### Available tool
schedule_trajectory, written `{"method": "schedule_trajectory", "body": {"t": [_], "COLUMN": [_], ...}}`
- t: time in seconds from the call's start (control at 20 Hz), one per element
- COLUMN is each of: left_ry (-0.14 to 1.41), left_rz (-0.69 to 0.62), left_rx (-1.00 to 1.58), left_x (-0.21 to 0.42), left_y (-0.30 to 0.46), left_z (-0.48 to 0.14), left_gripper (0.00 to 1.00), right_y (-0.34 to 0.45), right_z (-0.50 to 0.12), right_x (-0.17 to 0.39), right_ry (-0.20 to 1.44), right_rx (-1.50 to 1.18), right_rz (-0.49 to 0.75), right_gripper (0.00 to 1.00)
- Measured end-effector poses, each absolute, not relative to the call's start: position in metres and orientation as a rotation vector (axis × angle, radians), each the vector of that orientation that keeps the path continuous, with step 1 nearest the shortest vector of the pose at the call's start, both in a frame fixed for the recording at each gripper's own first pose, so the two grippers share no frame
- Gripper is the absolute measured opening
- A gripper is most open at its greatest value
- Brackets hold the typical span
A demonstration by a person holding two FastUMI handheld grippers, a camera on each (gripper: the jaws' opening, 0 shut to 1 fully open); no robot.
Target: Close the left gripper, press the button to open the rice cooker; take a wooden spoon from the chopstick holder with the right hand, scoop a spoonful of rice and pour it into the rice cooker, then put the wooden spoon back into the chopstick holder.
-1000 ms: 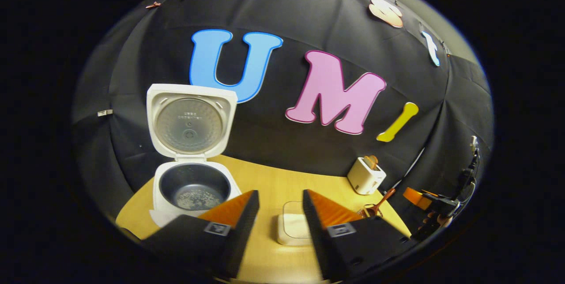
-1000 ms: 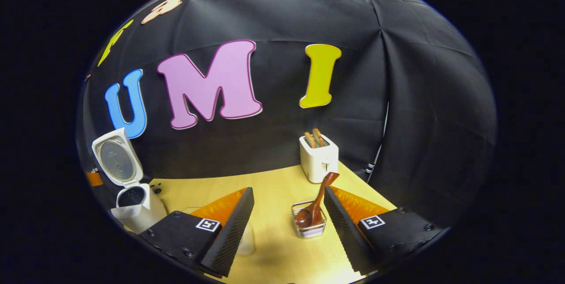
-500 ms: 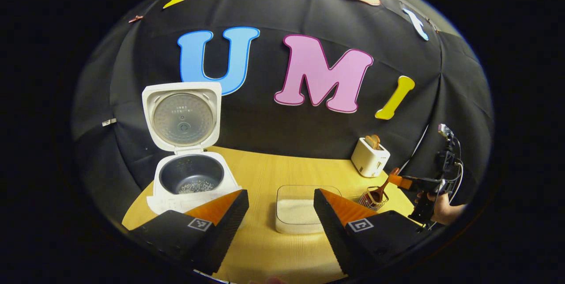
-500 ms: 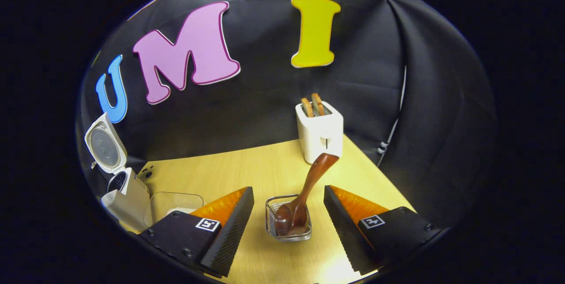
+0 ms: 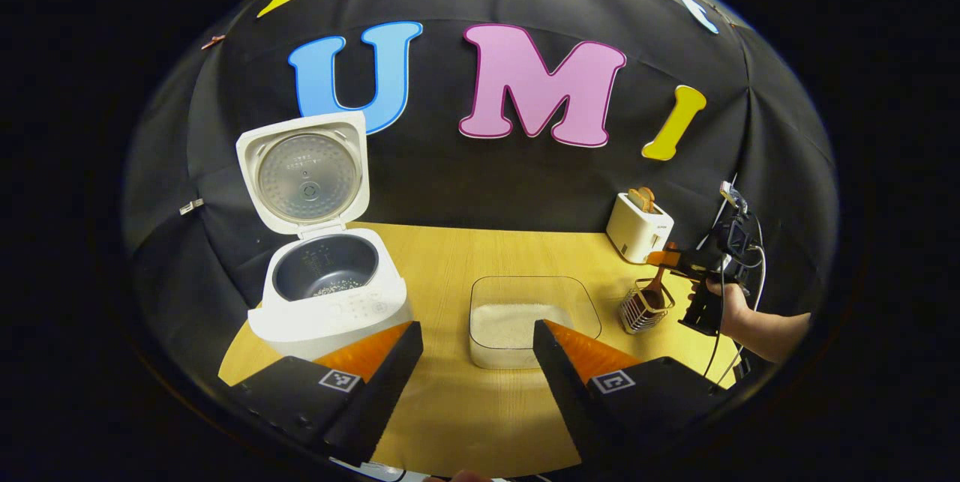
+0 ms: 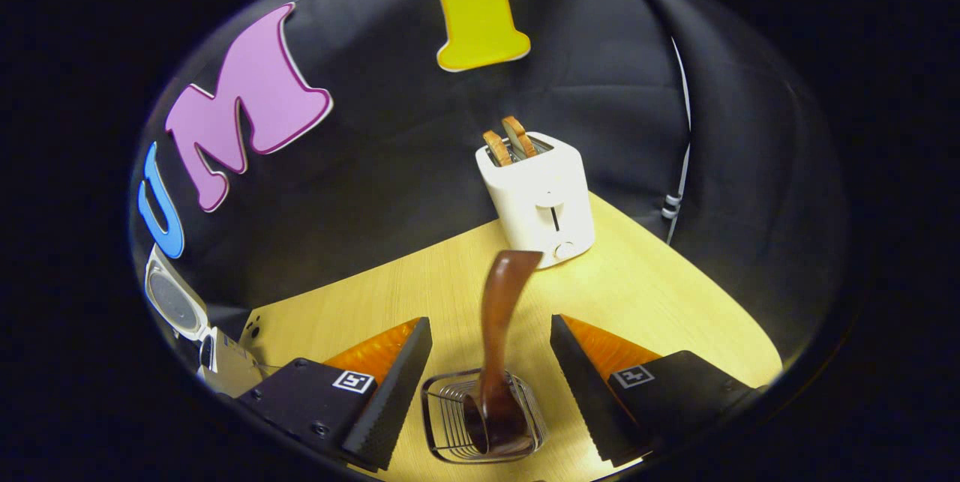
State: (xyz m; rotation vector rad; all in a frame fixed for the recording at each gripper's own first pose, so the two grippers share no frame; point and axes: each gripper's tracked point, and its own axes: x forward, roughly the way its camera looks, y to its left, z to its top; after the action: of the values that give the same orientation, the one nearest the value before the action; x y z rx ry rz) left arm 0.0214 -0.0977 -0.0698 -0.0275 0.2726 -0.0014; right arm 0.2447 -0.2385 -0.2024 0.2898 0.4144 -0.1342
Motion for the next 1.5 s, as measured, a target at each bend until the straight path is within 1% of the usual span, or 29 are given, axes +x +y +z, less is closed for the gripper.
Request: {"method": "schedule_trajectory", "body": {"t": [0.3,0.4,0.5,0.65,0.7,0.75,0.8,0.9,1.1,1.2,1.35,1.5], "left_ry": [0.291,0.291,0.288,0.29,0.296,0.299,0.299,0.294,0.28,0.265,0.241,0.238], "left_rz": [-0.024,-0.027,-0.03,-0.022,-0.016,-0.015,-0.017,-0.018,-0.035,-0.042,-0.048,-0.056], "left_rx": [0.005,0.011,0.015,0.025,0.021,0.01,-0.003,-0.024,-0.052,-0.061,-0.083,-0.122], "left_x": [0.03,0.03,0.028,0.026,0.025,0.024,0.023,0.02,0.018,0.017,0.016,0.014], "left_y": [-0.112,-0.114,-0.116,-0.112,-0.108,-0.106,-0.106,-0.102,-0.092,-0.083,-0.066,-0.047], "left_z": [-0.075,-0.074,-0.074,-0.078,-0.081,-0.084,-0.085,-0.084,-0.078,-0.073,-0.066,-0.069], "left_gripper": [0.96,0.96,0.96,0.95,0.95,0.95,0.95,0.95,0.96,0.96,0.96,0.96], "right_y": [-0.224,-0.223,-0.221,-0.233,-0.233,-0.234,-0.235,-0.236,-0.238,-0.23,-0.203,-0.152], "right_z": [-0.22,-0.227,-0.238,-0.241,-0.241,-0.233,-0.235,-0.215,-0.147,-0.123,-0.096,-0.074], "right_x": [0.269,0.273,0.273,0.268,0.264,0.256,0.26,0.251,0.245,0.238,0.225,0.217], "right_ry": [0.47,0.501,0.552,0.568,0.576,0.576,0.572,0.528,0.353,0.313,0.289,0.27], "right_rx": [0.289,0.326,0.378,0.365,0.364,0.357,0.342,0.307,0.26,0.235,0.231,0.27], "right_rz": [-0.065,-0.068,-0.063,-0.094,-0.098,-0.102,-0.098,-0.106,-0.171,-0.175,-0.154,-0.089], "right_gripper": [0.95,0.81,0.59,0.11,0.22,0.21,0.21,0.19,0.19,0.18,0.19,0.19]}}
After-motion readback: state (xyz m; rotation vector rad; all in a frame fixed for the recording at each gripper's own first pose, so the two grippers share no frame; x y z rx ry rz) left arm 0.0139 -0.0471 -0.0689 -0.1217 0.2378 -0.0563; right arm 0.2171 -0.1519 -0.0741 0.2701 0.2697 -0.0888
